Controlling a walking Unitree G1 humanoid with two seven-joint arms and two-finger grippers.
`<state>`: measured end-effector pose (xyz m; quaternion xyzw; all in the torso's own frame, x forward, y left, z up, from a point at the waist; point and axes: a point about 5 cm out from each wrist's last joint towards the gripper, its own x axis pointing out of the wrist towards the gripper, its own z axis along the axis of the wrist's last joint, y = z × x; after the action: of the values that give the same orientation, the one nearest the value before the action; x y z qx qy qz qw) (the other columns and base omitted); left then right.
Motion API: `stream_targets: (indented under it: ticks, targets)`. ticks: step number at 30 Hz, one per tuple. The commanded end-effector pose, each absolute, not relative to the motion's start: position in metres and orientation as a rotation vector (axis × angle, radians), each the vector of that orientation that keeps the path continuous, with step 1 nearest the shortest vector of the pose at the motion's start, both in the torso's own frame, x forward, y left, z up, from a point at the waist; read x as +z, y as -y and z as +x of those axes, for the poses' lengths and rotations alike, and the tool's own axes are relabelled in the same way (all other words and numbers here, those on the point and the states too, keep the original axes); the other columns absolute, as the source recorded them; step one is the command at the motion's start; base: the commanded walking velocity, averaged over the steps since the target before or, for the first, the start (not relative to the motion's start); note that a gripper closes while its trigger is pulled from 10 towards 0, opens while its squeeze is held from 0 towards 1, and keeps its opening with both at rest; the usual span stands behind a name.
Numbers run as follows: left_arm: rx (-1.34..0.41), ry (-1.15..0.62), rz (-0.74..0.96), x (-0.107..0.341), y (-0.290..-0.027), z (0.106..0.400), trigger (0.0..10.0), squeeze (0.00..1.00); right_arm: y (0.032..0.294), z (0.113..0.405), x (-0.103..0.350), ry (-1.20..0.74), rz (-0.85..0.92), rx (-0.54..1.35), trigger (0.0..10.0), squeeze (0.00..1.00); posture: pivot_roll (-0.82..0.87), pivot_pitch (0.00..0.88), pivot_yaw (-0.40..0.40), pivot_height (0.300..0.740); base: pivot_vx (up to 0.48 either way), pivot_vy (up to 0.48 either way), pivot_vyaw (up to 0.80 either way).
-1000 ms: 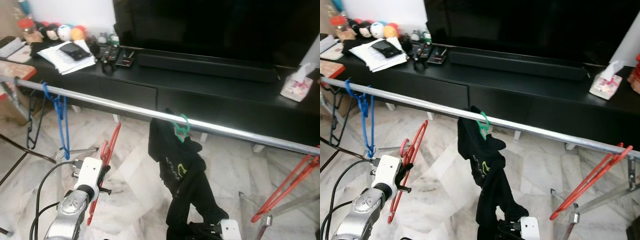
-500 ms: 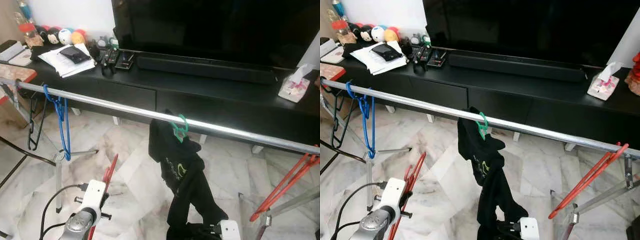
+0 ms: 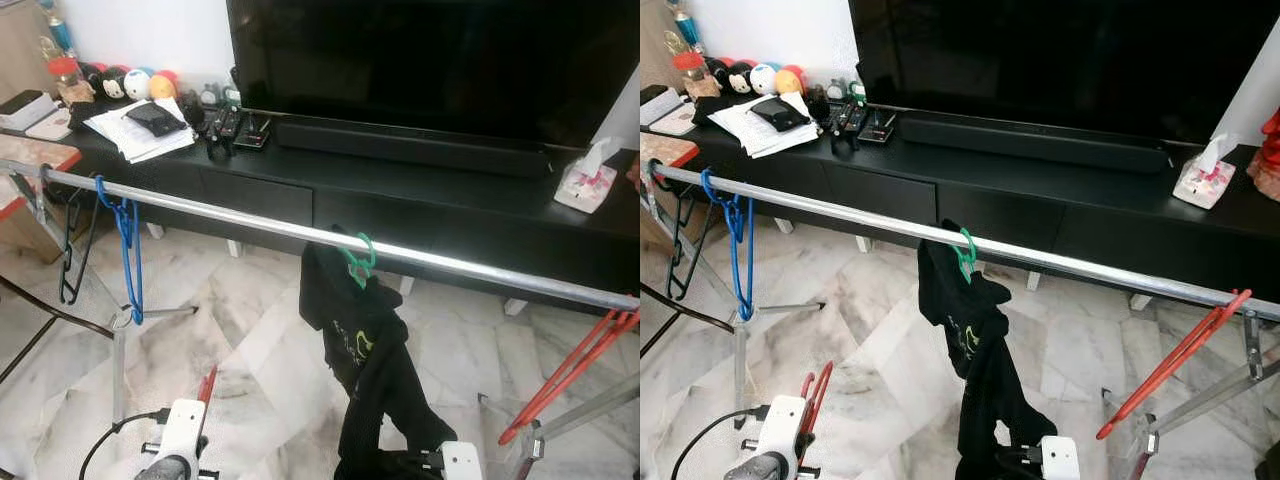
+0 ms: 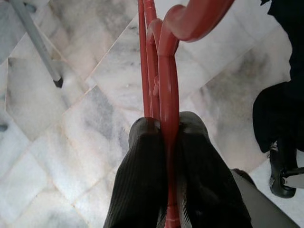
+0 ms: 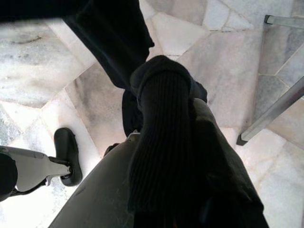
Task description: Hang hanger
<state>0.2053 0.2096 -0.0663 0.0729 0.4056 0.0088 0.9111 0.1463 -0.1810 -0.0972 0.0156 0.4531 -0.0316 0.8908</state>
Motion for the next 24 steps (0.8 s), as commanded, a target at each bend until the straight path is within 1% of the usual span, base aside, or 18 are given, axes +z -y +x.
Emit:
stream_targets:
  ticks: [1,9,24]
  targets:
    - [0.031,-0.856,0.136,-0.070,-0.208,0.199,10.0,0.00,0.182,0.144,-0.098,-0.940,0.045,-0.084,10.0,0.00,-0.05,0.027,0.001,0.740,-0.304,0.000,0.00]
    - [0.037,-0.878,0.128,-0.075,-0.206,0.191,10.0,0.00,0.182,0.144,-0.098,-0.937,0.049,-0.089,10.0,0.00,-0.05,0.032,0.000,0.740,-0.305,0.000,0.00]
    - [0.052,-0.911,0.124,-0.080,-0.211,0.182,10.0,0.00,0.182,0.145,-0.097,-0.932,0.049,-0.090,10.0,0.00,-0.04,0.053,-0.005,0.740,-0.305,0.000,0.00]
